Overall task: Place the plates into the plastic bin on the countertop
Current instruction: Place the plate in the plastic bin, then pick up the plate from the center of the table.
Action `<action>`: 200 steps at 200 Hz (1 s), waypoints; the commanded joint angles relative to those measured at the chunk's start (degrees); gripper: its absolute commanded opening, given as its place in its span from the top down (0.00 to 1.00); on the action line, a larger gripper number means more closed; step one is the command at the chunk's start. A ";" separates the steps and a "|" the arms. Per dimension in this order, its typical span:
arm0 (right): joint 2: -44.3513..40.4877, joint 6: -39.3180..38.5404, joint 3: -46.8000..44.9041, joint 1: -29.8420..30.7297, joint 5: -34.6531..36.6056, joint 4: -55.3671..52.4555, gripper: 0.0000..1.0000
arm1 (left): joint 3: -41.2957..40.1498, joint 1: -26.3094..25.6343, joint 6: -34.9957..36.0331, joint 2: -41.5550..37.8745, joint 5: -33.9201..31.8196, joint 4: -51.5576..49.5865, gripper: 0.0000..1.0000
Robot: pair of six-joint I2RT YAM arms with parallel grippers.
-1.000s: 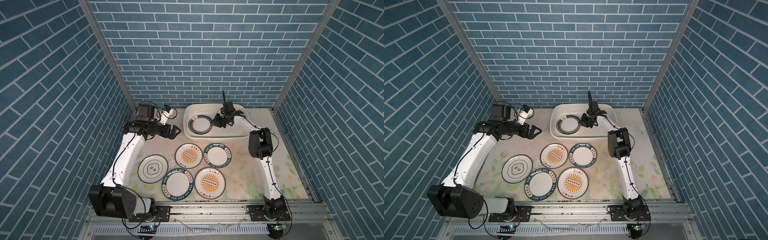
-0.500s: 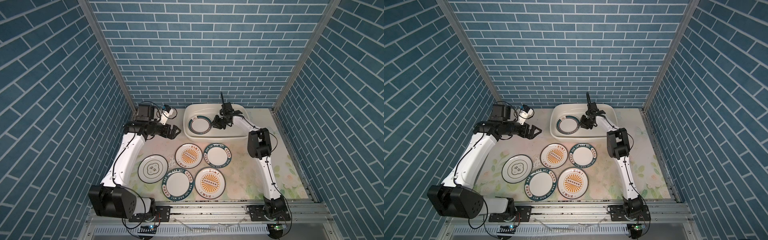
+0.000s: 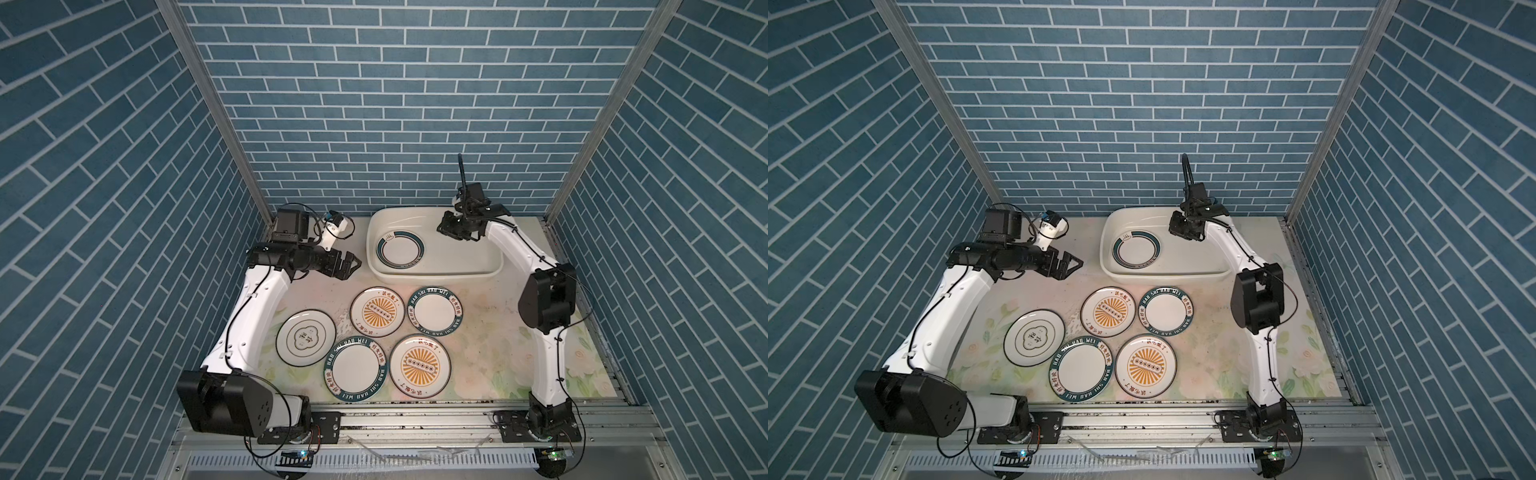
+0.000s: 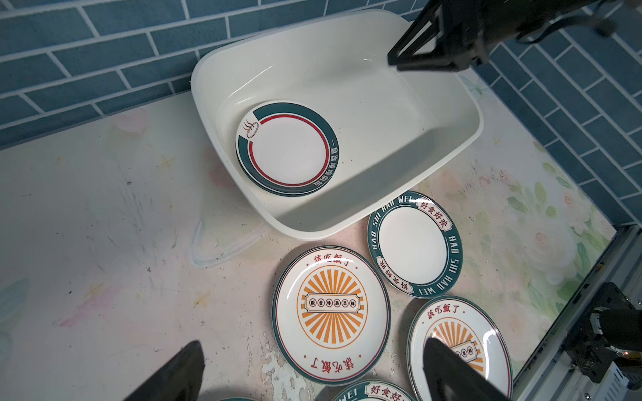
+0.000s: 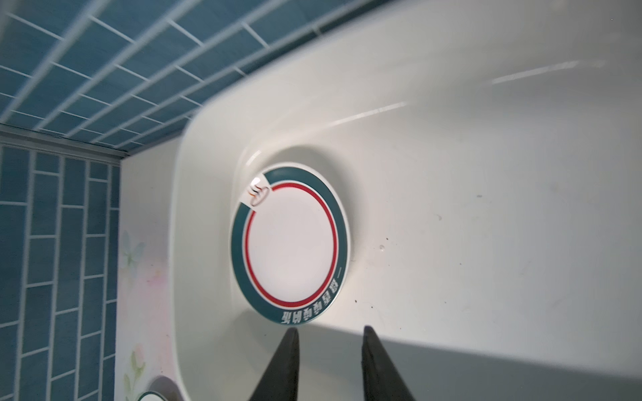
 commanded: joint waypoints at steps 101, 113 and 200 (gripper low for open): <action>-57.41 7.78 -59.68 0.87 5.49 0.84 0.67 | 0.97 0.31 1.04 1.40 7.70 -1.70 0.00; -61.42 9.44 -64.92 0.92 5.12 1.21 0.66 | 0.88 0.27 1.45 1.42 9.91 -1.70 0.00; -56.19 18.65 -86.29 0.95 -6.03 26.39 0.64 | -0.83 0.22 0.56 0.43 9.13 0.10 0.00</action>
